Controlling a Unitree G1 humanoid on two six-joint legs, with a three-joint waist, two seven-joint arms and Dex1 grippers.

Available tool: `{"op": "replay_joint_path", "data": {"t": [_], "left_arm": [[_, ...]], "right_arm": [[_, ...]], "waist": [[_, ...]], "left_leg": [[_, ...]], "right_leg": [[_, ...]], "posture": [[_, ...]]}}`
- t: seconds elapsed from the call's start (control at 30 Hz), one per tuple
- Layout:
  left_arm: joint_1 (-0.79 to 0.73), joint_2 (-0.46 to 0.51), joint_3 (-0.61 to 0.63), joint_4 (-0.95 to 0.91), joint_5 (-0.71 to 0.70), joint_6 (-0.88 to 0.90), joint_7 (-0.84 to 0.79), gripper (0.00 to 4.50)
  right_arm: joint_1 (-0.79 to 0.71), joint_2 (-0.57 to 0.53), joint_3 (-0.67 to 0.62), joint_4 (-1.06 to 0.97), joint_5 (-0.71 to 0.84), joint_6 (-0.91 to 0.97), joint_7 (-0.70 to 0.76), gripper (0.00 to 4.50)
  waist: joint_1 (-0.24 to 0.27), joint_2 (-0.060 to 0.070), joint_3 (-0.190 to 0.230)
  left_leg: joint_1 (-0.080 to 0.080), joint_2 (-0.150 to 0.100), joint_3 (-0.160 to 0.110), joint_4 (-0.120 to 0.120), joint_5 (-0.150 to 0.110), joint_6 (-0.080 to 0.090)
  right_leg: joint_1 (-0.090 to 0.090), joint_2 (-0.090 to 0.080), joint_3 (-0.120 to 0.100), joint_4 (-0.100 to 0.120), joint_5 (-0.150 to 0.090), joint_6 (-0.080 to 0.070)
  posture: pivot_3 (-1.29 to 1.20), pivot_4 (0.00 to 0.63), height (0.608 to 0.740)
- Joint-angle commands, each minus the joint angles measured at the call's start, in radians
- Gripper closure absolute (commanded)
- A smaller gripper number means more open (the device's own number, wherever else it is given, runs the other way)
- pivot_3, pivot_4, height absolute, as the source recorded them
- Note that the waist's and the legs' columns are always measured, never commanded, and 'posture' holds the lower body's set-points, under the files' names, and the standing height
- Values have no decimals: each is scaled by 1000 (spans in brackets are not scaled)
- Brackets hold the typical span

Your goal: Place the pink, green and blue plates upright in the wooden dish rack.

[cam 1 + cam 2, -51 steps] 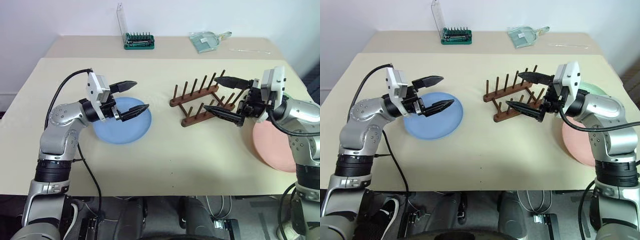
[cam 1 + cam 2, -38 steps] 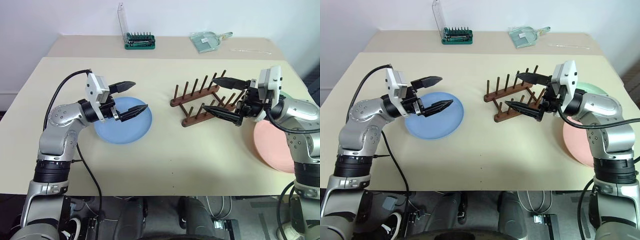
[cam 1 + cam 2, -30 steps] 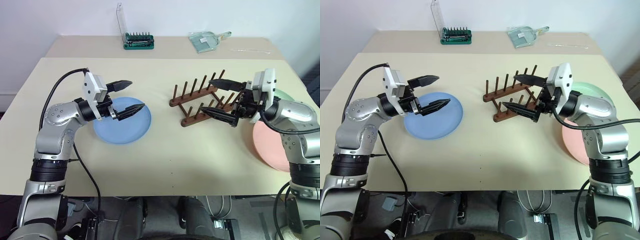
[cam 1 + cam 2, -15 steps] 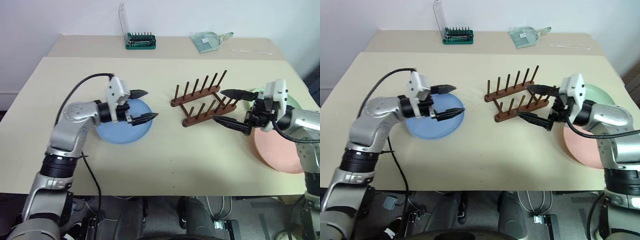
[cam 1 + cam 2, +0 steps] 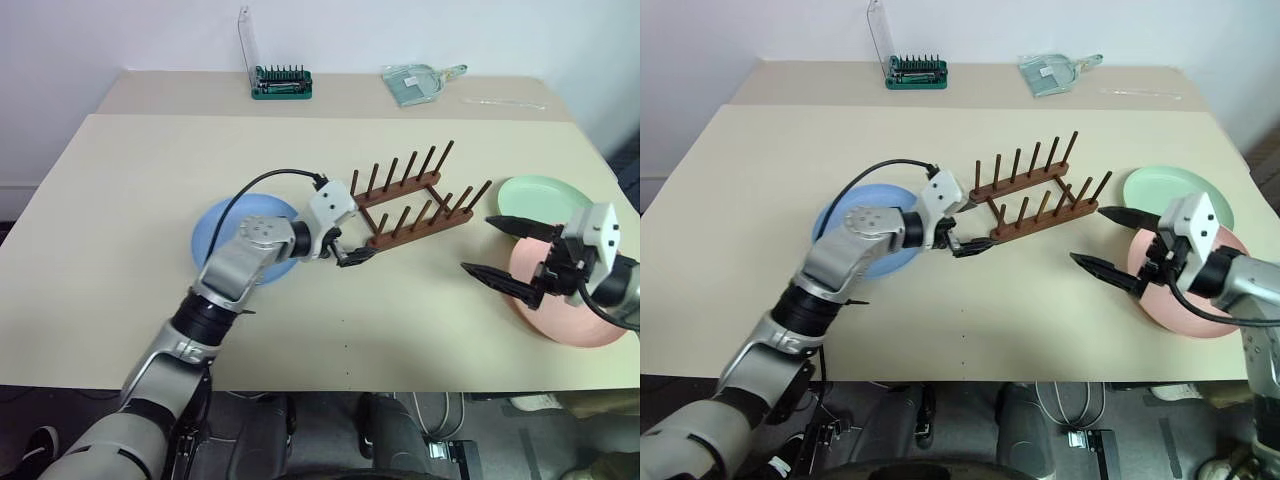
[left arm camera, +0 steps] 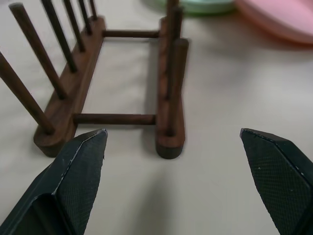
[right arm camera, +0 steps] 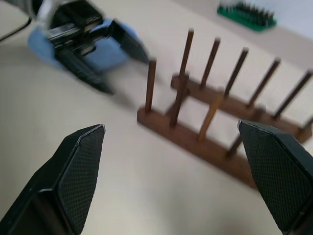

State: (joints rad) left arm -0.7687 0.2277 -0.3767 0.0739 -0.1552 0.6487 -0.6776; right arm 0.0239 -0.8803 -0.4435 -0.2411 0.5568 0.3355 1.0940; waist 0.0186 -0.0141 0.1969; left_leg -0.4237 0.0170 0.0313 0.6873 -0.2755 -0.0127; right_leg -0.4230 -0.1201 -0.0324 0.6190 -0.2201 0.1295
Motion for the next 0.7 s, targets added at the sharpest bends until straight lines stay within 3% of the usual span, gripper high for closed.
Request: {"op": "replay_joint_path", "data": {"t": [0.03, 0.2, 0.7], "left_arm": [[-38, -46, -45, 48, 55, -22, 22, 0], [-36, -53, -110, 90, 128, -30, 13, 0], [-38, -191, -26, 223, 98, 116, 77, 0]], "right_arm": [[58, -43, -65, -7, -49, -35, 10, 50], [84, -25, -108, -31, -36, -35, -29, 50], [82, -16, -106, -50, -38, -58, -65, 50]], "waist": [[-3, 0, 0], [-8, 2, -1], [-2, 2, -1]], "left_leg": [[0, 0, 0, 0, 0, 0], [2, 0, 0, -2, 0, 0], [2, 0, -1, 0, 0, 0]], "right_leg": [[0, 0, 0, 0, 0, 0], [0, 0, 1, 0, 0, 0], [1, 0, 1, 0, 0, 0]], "posture": [[0, 150, 724], [0, 150, 724], [0, 150, 724]]}}
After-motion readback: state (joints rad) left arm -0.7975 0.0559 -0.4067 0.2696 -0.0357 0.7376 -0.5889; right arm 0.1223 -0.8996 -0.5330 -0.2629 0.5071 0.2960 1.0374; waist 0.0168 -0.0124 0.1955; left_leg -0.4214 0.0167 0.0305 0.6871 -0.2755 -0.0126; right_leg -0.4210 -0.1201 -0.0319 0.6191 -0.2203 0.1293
